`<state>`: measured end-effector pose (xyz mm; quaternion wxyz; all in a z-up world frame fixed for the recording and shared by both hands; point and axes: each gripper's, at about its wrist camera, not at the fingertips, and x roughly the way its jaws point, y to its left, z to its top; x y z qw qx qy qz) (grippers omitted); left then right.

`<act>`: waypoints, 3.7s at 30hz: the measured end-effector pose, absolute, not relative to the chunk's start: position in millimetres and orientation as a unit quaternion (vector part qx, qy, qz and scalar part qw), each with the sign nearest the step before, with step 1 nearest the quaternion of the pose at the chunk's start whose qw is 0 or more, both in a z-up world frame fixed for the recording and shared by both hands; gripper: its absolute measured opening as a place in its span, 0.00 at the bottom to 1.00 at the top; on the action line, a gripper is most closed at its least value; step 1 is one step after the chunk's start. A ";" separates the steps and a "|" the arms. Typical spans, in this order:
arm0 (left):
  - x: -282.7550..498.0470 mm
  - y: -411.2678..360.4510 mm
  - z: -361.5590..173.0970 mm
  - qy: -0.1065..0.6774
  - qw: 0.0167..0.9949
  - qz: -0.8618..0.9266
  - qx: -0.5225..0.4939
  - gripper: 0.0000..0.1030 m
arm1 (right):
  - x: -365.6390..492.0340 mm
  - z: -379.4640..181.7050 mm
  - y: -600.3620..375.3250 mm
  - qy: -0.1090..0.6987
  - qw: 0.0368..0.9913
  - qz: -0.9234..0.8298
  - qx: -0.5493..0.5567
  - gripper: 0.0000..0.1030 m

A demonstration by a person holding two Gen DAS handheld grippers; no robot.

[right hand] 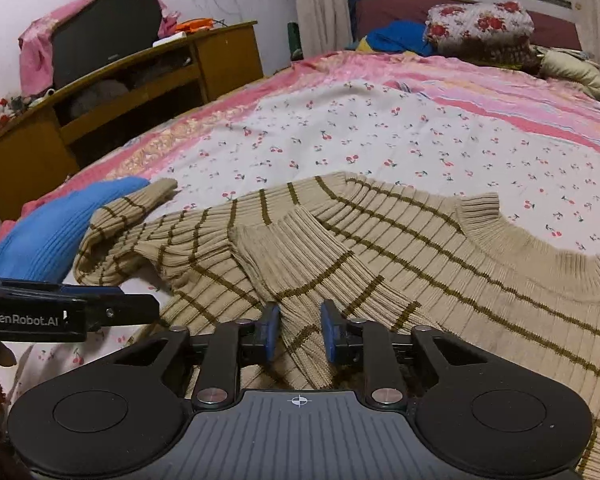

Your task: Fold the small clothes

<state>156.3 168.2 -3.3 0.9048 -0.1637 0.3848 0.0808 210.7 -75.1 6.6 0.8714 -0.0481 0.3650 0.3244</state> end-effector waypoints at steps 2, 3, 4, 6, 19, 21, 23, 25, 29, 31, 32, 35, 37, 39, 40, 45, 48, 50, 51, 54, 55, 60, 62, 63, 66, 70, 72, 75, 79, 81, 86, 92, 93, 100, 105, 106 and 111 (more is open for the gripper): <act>157.3 168.6 -4.1 0.388 0.905 0.096 -0.148 0.54 | 207.9 6.3 -73.6 0.365 0.871 0.325 -0.052 0.18; 157.6 168.1 -4.2 0.390 0.904 0.105 -0.139 0.54 | 206.7 5.9 -72.5 0.365 0.871 0.324 -0.055 0.18; 158.1 167.3 -4.6 0.392 0.904 0.113 -0.128 0.54 | 206.2 5.8 -72.2 0.364 0.872 0.323 -0.056 0.18; 157.8 166.6 -5.6 0.395 0.903 0.120 -0.114 0.54 | 206.7 6.1 -71.8 0.365 0.872 0.321 -0.054 0.18; 157.9 181.8 -11.7 0.399 0.895 0.142 -0.136 0.54 | 202.0 3.6 -63.9 0.363 0.877 0.306 -0.074 0.18; 157.6 185.6 -12.8 0.400 0.893 0.146 -0.145 0.54 | 200.8 3.5 -61.9 0.362 0.878 0.304 -0.081 0.18; 156.1 188.1 -13.4 0.398 0.892 0.149 -0.152 0.54 | 201.2 3.2 -61.5 0.363 0.878 0.302 -0.082 0.18; 155.2 189.9 -13.9 0.396 0.892 0.153 -0.157 0.54 | 201.4 2.8 -61.6 0.364 0.877 0.302 -0.081 0.18; 156.5 195.3 -16.7 0.394 0.888 0.157 -0.176 0.54 | 201.6 2.4 -61.8 0.364 0.878 0.302 -0.080 0.18; 157.7 197.7 -18.5 0.392 0.886 0.159 -0.187 0.54 | 201.5 2.3 -61.7 0.364 0.878 0.301 -0.080 0.18; 157.9 199.0 -19.0 0.389 0.886 0.160 -0.194 0.55 | 201.3 2.2 -61.8 0.364 0.878 0.301 -0.080 0.18; 157.6 201.6 -19.0 0.382 0.885 0.164 -0.212 0.55 | 201.2 2.2 -62.0 0.364 0.878 0.300 -0.079 0.18; 155.2 202.7 -19.1 0.376 0.884 0.166 -0.224 0.55 | 201.1 2.0 -62.3 0.364 0.878 0.300 -0.078 0.18; 150.0 205.0 -20.8 0.367 0.882 0.165 -0.245 0.55 | 200.8 2.5 -62.7 0.364 0.878 0.301 -0.077 0.18; 147.8 206.8 -21.5 0.362 0.880 0.166 -0.257 0.55 | 200.8 2.4 -63.0 0.364 0.878 0.301 -0.076 0.18; 143.8 215.1 -24.1 0.340 0.874 0.175 -0.300 0.56 | 201.9 1.9 -66.0 0.365 0.879 0.301 -0.062 0.18; 151.2 217.5 -25.3 0.333 0.872 0.181 -0.311 0.59 | 203.0 1.8 -68.1 0.367 0.879 0.300 -0.050 0.18; 148.7 216.4 -24.4 0.331 0.870 0.182 -0.317 0.59 | 203.5 2.2 -68.9 0.369 0.879 0.299 -0.044 0.18; 142.2 215.5 -24.9 0.325 0.871 0.183 -0.319 0.60 | 203.3 2.5 -69.8 0.370 0.879 0.299 -0.041 0.18; 127.3 218.1 -21.1 0.321 0.871 0.206 -0.309 0.59 | 202.0 3.7 -72.4 0.371 0.878 0.302 -0.035 0.19; 124.6 220.2 -15.3 0.316 0.874 0.210 -0.302 0.59 | 201.5 3.8 -72.9 0.370 0.877 0.303 -0.037 0.19; 137.4 225.1 25.9 0.286 0.905 0.230 -0.213 0.59 | 198.1 6.1 -77.5 0.370 0.878 0.303 -0.021 0.20; 155.3 228.1 28.5 0.301 0.906 0.236 -0.180 0.59 | 197.1 6.8 -77.1 0.370 0.878 0.303 -0.019 0.20; 161.6 229.5 25.8 0.307 0.906 0.235 -0.173 0.59 | 196.8 7.1 -76.6 0.371 0.878 0.303 -0.018 0.20; 177.7 229.0 8.8 0.339 0.898 0.238 -0.146 0.58 | 195.0 9.2 -78.2 0.371 0.877 0.305 -0.014 0.20; 189.7 217.1 -7.3 0.367 0.893 0.249 -0.074 0.49 | 192.8 12.2 -83.6 0.370 0.876 0.310 -0.009 0.20; 188.1 216.6 -9.6 0.372 0.889 0.259 -0.058 0.39 | 192.2 12.2 -86.1 0.371 0.875 0.311 -0.005 0.20; 188.0 227.1 -11.7 0.379 0.882 0.274 -0.059 0.26 | 190.7 12.9 -88.0 0.371 0.874 0.313 -0.001 0.20; 176.9 243.2 -7.3 0.367 0.883 0.271 -0.111 0.19 | 187.3 16.1 -90.6 0.368 0.874 0.317 0.009 0.20; 168.2 247.0 -1.1 0.353 0.888 0.260 -0.138 0.17 | 185.6 19.0 -90.5 0.367 0.873 0.321 0.013 0.20; 148.9 235.6 15.0 0.327 0.908 0.197 -0.172 0.16 | 185.7 27.7 -83.6 0.367 0.867 0.336 0.029 0.20; 133.3 209.3 17.8 0.329 0.919 0.124 -0.177 0.16 | 197.1 35.6 -61.8 0.390 0.839 0.371 0.078 0.20; 131.8 206.9 15.9 0.330 0.919 0.118 -0.180 0.16 | 199.9 36.4 -57.3 0.394 0.834 0.376 0.086 0.20; 124.5 205.5 7.1 0.329 0.917 0.098 -0.204 0.16 | 223.8 32.5 -16.5 0.445 0.781 0.416 0.139 0.21; 122.3 210.6 4.3 0.328 0.917 0.095 -0.205 0.16 | 233.6 20.5 17.8 0.478 0.755 0.426 0.144 0.21; 121.4 210.9 3.7 0.329 0.917 0.094 -0.204 0.16 | 235.4 17.5 22.4 0.485 0.747 0.429 0.149 0.21; 117.6 214.5 0.7 0.332 0.917 0.094 -0.202 0.16 | 243.1 7.5 44.9 0.508 0.727 0.433 0.157 0.21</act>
